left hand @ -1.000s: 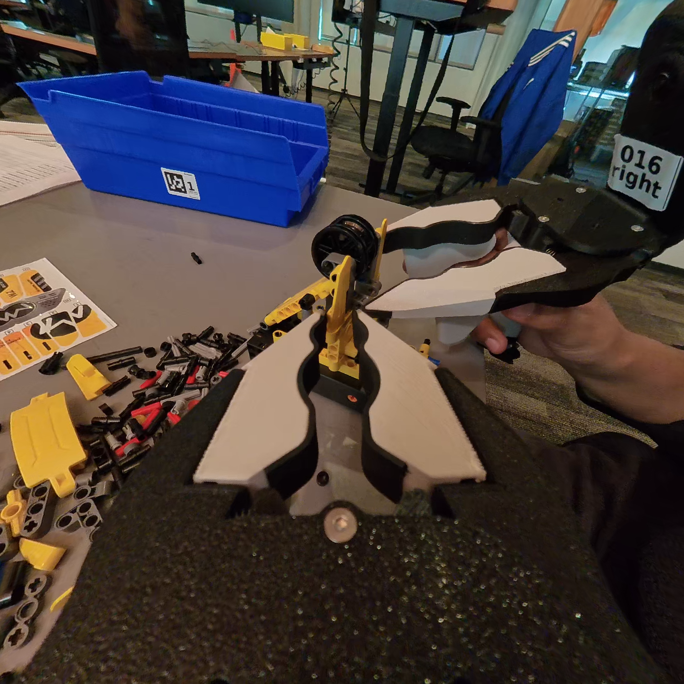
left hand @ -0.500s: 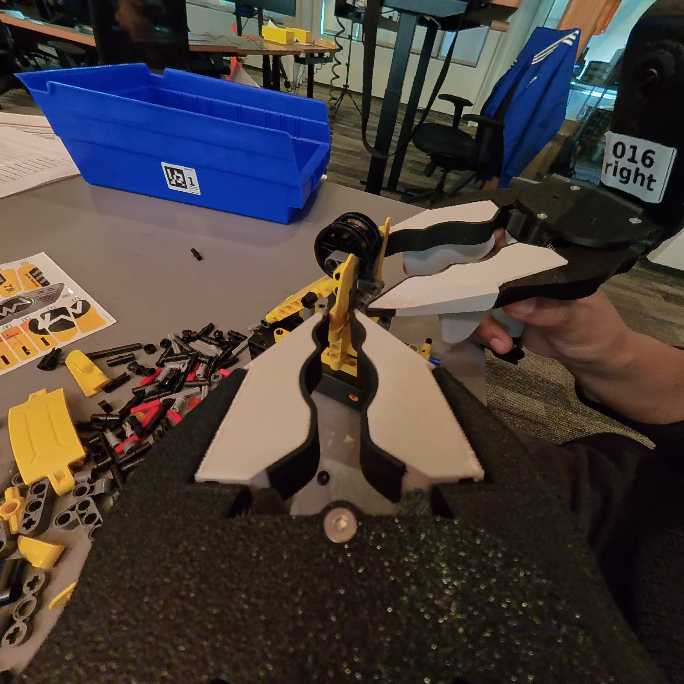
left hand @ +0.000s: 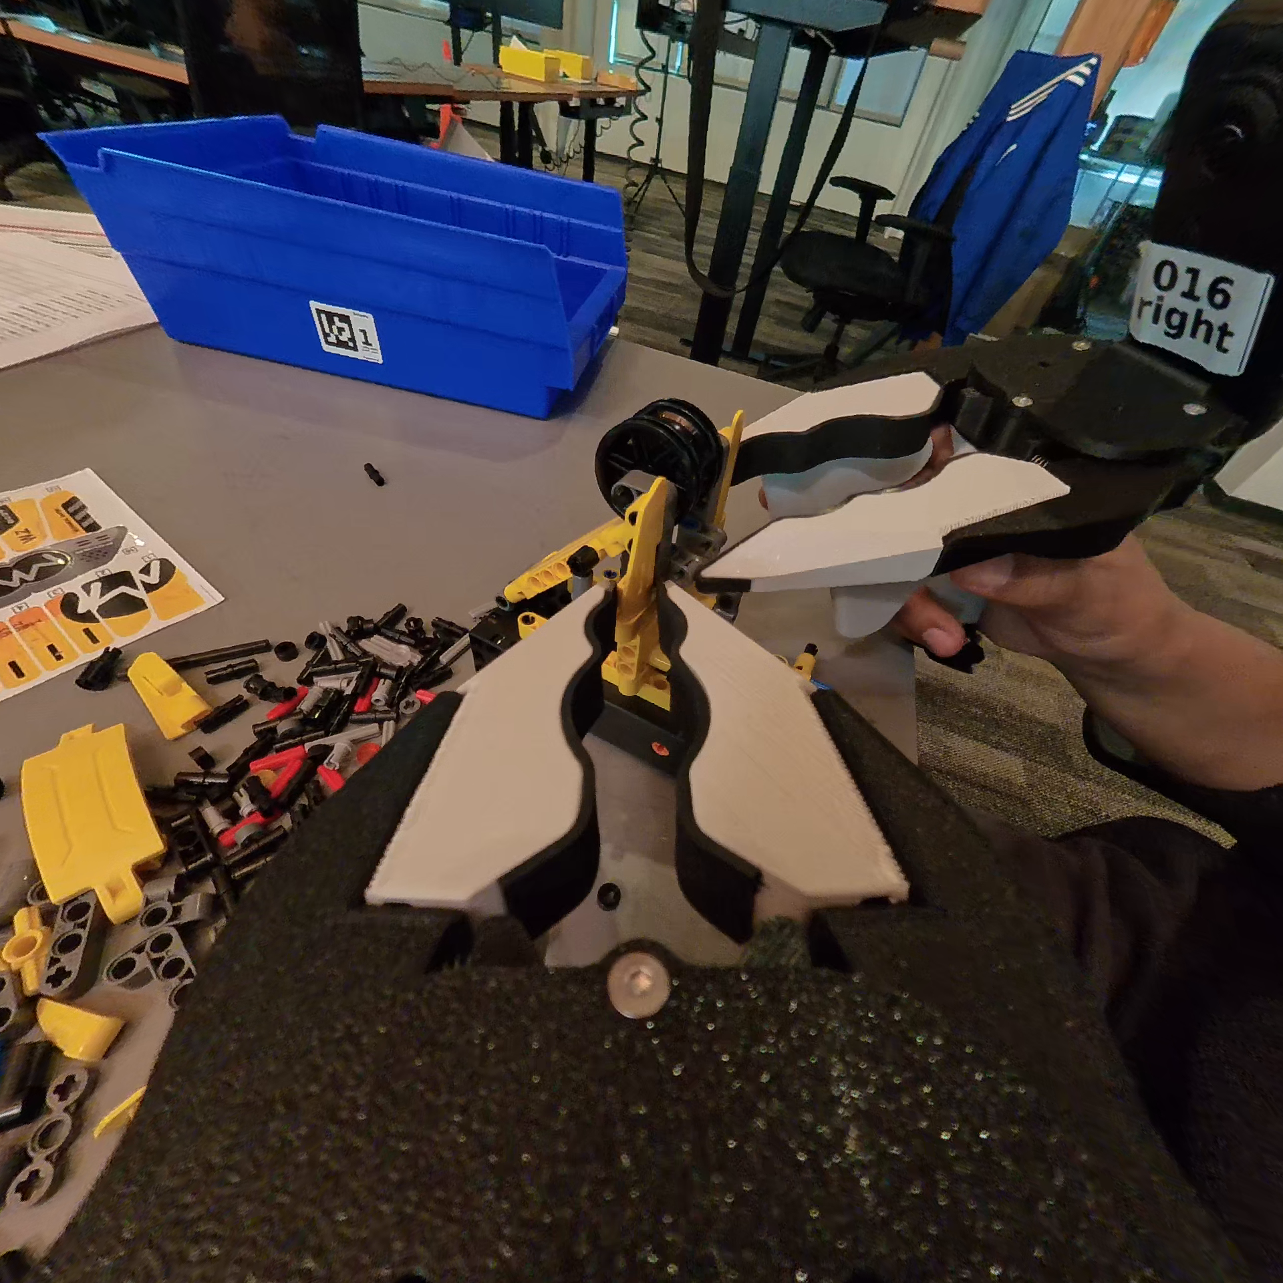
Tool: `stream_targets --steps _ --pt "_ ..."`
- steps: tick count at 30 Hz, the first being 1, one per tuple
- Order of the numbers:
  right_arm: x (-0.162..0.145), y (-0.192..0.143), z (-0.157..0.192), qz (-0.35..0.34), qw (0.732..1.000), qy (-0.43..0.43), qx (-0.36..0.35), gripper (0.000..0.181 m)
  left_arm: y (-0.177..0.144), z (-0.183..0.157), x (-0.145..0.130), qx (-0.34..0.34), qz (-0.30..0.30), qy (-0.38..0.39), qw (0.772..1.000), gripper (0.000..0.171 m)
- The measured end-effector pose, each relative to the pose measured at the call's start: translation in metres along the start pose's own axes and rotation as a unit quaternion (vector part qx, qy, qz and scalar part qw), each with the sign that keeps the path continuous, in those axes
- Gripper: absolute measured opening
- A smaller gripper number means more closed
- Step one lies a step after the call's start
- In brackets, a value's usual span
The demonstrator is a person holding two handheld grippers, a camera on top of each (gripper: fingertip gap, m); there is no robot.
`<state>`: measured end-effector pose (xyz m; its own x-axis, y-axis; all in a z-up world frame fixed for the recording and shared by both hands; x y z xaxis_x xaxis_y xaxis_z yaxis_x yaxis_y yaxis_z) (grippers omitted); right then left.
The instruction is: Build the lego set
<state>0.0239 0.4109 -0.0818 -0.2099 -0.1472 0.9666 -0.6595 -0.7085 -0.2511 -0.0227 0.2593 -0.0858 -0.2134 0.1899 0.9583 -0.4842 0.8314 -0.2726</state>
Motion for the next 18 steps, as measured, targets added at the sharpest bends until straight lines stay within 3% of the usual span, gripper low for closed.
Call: stream_targets --steps 3,18 --pt "-0.0013 0.0039 0.0035 0.004 1.0 -0.009 -0.004 0.056 0.0 -0.0009 -0.0001 -0.006 0.001 0.003 1.0 0.011" --pt "-0.0035 0.0053 0.0023 -0.003 1.0 0.015 -0.008 0.05 -0.0004 -0.0014 -0.0001 -0.013 -0.001 0.004 1.0 0.01"
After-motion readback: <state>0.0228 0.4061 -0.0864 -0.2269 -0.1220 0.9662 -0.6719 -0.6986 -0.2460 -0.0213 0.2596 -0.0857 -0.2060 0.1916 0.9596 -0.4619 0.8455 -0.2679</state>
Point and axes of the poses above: each gripper's, where its closed fingertips meet, y out along the fingers, x out of its top, z = x × y across the jaws, the point moved 9 cm from there along -y, back along the fingers, and after that the axes turned 14 degrees about x, right-handed, at the moved point
